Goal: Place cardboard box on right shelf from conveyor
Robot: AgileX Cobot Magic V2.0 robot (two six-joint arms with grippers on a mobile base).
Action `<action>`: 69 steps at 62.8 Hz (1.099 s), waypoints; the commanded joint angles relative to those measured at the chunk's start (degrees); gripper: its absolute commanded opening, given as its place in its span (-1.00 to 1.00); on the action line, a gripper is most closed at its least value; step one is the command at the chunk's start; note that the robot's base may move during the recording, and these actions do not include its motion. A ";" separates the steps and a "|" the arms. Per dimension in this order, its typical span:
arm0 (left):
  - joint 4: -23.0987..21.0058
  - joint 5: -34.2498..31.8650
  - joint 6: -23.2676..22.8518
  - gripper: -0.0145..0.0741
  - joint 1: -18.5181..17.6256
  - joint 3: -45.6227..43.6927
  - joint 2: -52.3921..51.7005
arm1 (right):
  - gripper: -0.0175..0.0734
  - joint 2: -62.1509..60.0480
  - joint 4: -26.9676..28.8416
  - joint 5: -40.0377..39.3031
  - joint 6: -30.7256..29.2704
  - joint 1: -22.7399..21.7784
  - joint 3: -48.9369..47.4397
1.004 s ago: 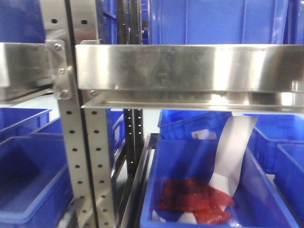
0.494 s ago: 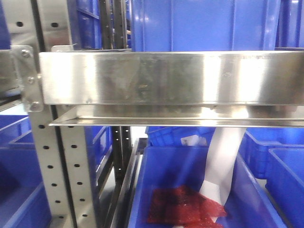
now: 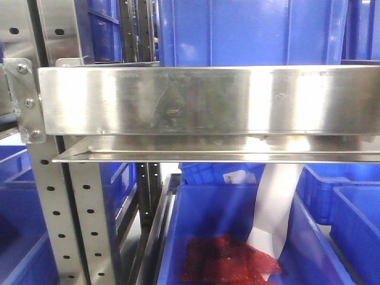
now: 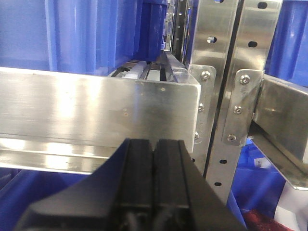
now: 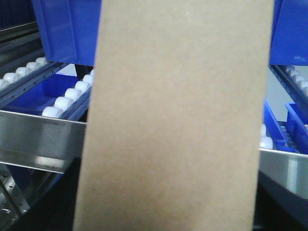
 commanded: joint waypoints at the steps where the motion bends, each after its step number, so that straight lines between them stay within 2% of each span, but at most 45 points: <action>1: -0.37 -5.19 -0.29 -0.94 0.05 -0.11 -0.69 | -0.35 0.87 -1.49 -5.63 -0.37 -0.34 -1.52; 35: -0.37 -5.19 -0.29 -0.94 0.05 -0.11 -0.69 | -0.35 0.87 -1.49 -6.62 -0.37 -0.34 -1.52; 49: -0.37 -5.19 -0.29 -0.94 0.05 -0.11 -0.69 | -0.35 5.03 -4.54 -10.80 -1.02 -0.34 -3.38; 58: -0.37 -5.19 -0.29 -0.94 0.05 -0.11 -0.69 | -0.35 15.62 -5.78 -14.48 -7.10 -0.34 -8.80; 69: -0.37 -5.19 -0.29 -0.94 0.05 -0.11 -0.69 | -0.35 28.63 -6.27 -20.83 -20.73 -0.25 -16.31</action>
